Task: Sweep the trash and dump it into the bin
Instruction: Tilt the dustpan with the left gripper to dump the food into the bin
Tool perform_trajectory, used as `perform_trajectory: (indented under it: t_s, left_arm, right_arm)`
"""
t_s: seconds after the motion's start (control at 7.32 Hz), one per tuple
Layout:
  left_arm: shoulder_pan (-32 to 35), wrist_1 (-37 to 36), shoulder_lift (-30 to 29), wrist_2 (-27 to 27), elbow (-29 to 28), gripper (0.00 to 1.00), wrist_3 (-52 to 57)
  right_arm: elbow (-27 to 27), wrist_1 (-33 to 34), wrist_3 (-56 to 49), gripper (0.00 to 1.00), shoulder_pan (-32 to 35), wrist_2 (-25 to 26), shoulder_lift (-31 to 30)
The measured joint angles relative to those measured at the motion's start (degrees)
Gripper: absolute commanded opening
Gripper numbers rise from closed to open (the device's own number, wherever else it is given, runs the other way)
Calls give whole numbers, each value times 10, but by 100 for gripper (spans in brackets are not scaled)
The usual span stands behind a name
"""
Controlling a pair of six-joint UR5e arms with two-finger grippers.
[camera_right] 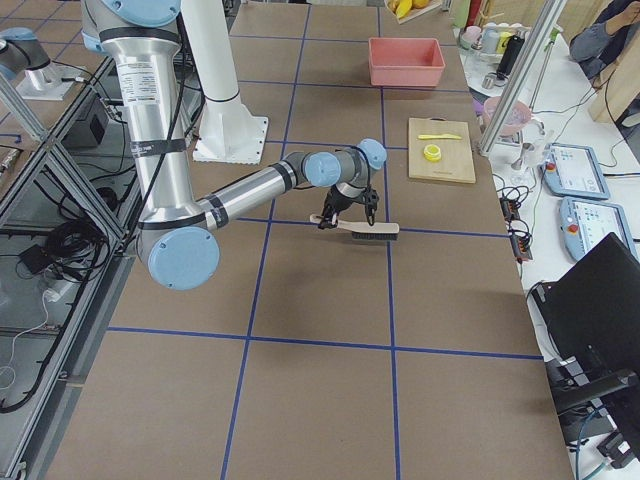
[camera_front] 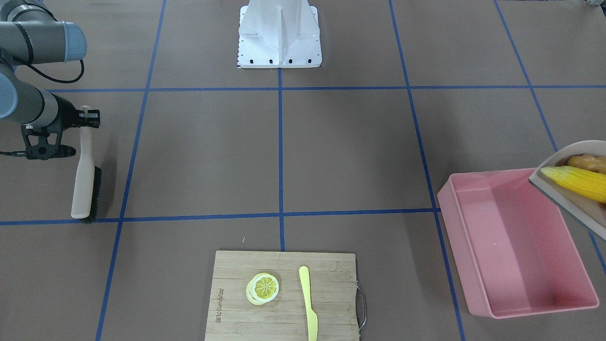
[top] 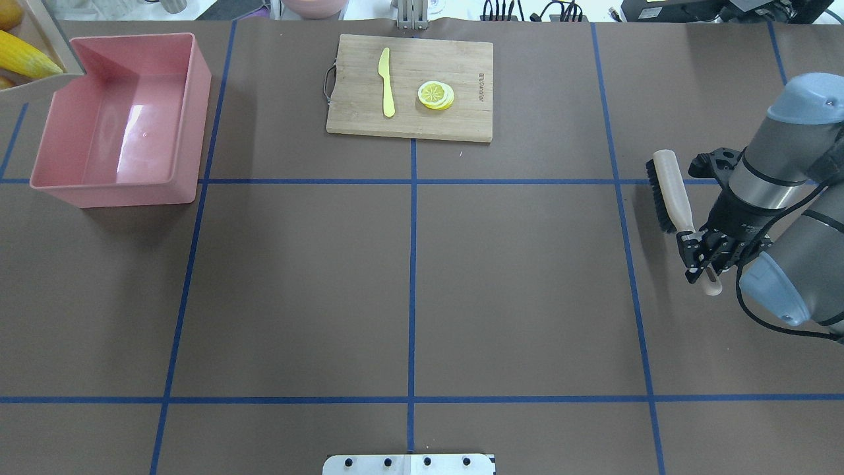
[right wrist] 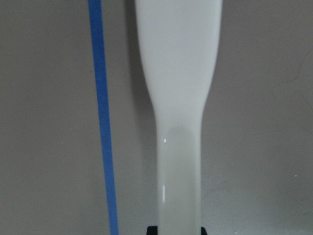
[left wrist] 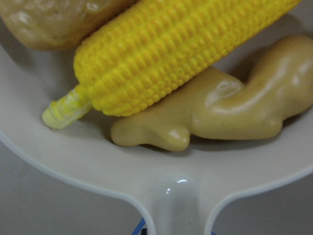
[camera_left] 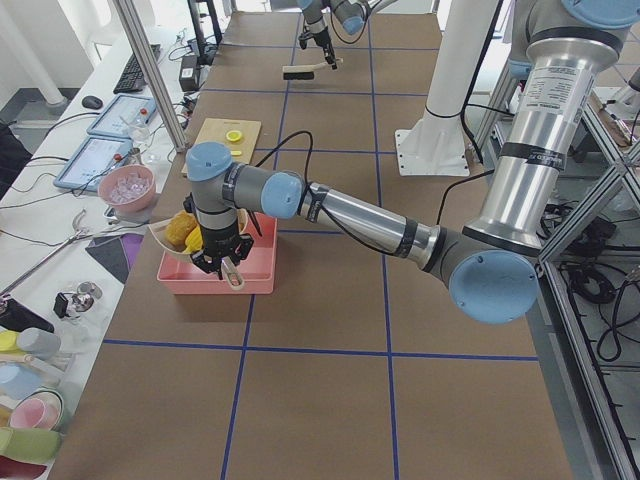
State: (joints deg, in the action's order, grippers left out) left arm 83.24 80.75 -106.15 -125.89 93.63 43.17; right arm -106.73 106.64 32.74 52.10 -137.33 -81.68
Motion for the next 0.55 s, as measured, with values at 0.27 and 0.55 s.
perform_trajectory:
  t_s: [0.27, 0.55]
  left_arm:
    - [-30, -50, -23, 27, -14, 0, 3]
    - [-71, -85, -29, 73, -7, 0, 8]
  right_arm:
    - [5, 0, 8, 0, -7, -2, 5]
    - [9, 0, 9, 0, -14, -3, 5]
